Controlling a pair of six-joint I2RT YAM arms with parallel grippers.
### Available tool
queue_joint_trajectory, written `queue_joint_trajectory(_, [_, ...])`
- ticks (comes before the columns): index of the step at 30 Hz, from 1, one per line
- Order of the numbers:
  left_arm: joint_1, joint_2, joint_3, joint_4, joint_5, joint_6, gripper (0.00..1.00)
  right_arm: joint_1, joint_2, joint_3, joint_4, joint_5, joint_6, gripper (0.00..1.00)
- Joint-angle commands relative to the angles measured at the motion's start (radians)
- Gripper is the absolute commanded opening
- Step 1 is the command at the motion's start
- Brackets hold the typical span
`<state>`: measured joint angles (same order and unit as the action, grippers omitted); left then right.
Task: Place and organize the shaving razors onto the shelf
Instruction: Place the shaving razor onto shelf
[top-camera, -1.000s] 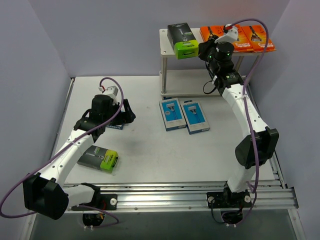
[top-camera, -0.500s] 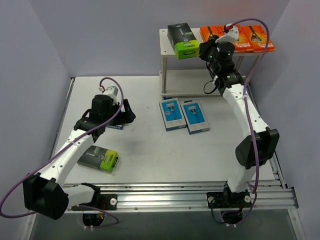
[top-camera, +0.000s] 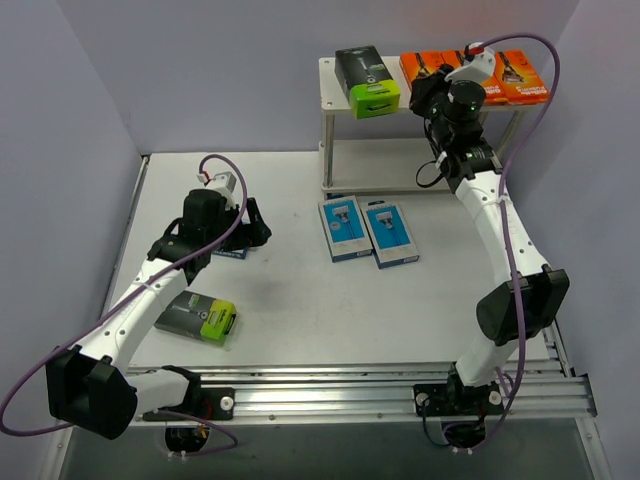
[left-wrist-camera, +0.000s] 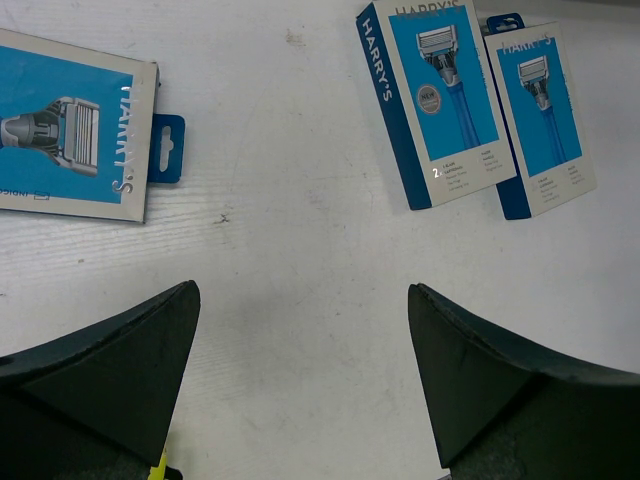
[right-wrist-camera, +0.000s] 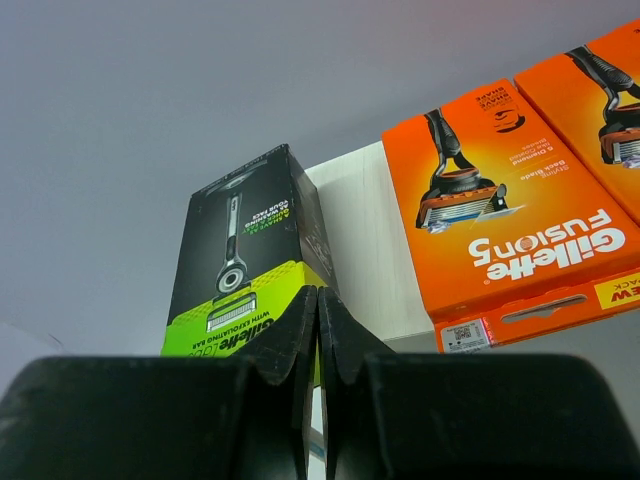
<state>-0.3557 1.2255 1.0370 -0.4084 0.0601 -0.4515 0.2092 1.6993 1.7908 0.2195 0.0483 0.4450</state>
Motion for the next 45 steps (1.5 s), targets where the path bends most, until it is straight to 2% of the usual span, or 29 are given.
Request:
queue_joint_trajectory(1, [0.009,-0.011,0.049,0.017,-0.011,0.004,0.94,-0.007,-0.069,-0.014,0.043,0.004,-0.017,0.00])
queue_joint_trajectory(4, [0.012,-0.027,0.048,0.023,-0.020,0.008,0.94,-0.007,-0.099,-0.031,0.038,-0.004,-0.025,0.00])
queue_joint_trajectory(9, [0.012,-0.054,0.040,0.079,-0.014,0.007,0.94,-0.007,-0.170,-0.103,0.037,-0.037,-0.040,0.08])
queue_joint_trajectory(14, [0.021,-0.020,0.162,0.077,0.041,-0.050,0.94,-0.007,-0.274,-0.227,0.040,-0.088,-0.051,0.25])
queue_joint_trajectory(15, [0.021,-0.011,0.182,0.085,0.047,-0.064,0.94,-0.007,-0.291,-0.250,0.043,-0.097,-0.052,0.31])
queue_joint_trajectory(16, [0.023,-0.005,0.205,0.107,0.053,-0.081,0.94,-0.005,-0.329,-0.275,0.044,-0.105,-0.049,0.42])
queue_joint_trajectory(17, [0.023,0.009,0.253,0.121,0.056,-0.111,0.94,-0.004,-0.349,-0.331,0.050,-0.117,-0.048,0.45])
queue_joint_trajectory(19, [0.021,0.031,0.306,0.173,0.064,-0.147,0.94,-0.001,-0.413,-0.399,0.064,-0.134,-0.034,0.52])
queue_joint_trajectory(22, [0.015,0.101,0.418,0.236,0.084,-0.217,0.94,0.009,-0.504,-0.549,0.090,-0.160,-0.020,0.57])
queue_joint_trajectory(27, [-0.015,0.271,0.590,0.324,0.106,-0.303,0.94,0.030,-0.621,-0.759,0.118,-0.202,-0.011,0.59])
queue_joint_trajectory(34, [-0.103,0.495,0.793,0.535,0.101,-0.388,0.94,0.113,-0.789,-0.987,0.129,-0.235,0.000,0.59])
queue_joint_trajectory(37, [-0.137,0.618,0.932,0.543,0.098,-0.371,0.94,0.147,-0.848,-1.066,0.144,-0.255,0.003,0.60])
queue_joint_trajectory(45, [-0.172,0.923,1.337,0.522,0.058,-0.365,0.94,0.168,-0.957,-1.151,0.109,-0.338,-0.014,0.61])
